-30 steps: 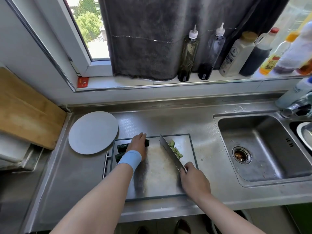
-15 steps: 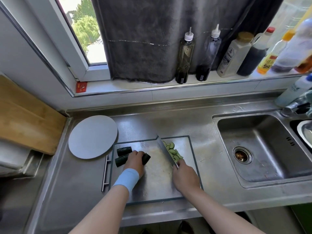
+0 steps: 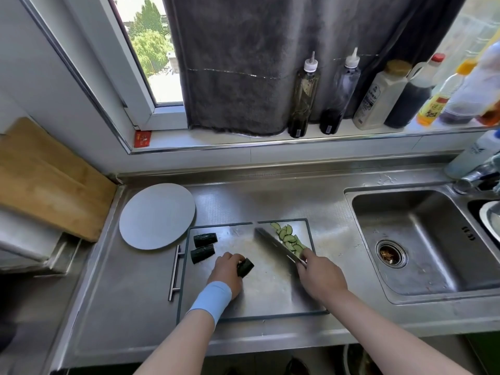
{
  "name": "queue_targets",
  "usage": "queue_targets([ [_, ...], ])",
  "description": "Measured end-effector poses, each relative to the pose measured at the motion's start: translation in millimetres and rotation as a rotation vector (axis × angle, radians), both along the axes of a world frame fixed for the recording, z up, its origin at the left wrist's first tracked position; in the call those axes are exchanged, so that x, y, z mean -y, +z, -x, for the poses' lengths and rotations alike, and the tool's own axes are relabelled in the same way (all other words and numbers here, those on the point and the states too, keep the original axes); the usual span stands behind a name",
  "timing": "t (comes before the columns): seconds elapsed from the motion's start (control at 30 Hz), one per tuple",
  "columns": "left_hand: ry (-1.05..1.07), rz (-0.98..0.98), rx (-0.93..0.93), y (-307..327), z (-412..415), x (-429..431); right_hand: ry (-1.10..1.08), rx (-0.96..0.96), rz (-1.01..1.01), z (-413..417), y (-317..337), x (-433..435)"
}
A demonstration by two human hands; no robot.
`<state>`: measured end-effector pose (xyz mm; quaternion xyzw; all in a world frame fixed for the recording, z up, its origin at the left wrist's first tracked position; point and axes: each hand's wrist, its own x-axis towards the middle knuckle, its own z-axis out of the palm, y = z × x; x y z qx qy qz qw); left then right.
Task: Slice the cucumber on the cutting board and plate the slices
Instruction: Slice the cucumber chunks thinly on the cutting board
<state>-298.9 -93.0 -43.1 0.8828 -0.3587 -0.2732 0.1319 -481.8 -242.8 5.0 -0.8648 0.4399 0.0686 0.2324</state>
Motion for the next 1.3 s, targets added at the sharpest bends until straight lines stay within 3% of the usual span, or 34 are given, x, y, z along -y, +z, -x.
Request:
queue_targets([
  [0.13, 0.002, -0.007, -0.013, -1, 0, 0, 0.135, -0.030, 0.046, 11, -2, -2],
  [0.47, 0.020, 0.001, -0.032, -3, 2, 2, 0.096, -0.008, 0.123, 3, -8, 23],
  [0.7, 0.032, 0.059, -0.044, -3, 5, -6, 0.179, 0.011, 0.073, 1, -5, -3],
  [0.97, 0.040, 0.133, -0.040, -3, 14, -18, 0.154, 0.059, -0.124, -8, -6, -43],
  [1.3, -0.116, 0.239, 0.142, -12, 26, -21, 0.217, 0.036, -0.170, -8, 0, -56],
])
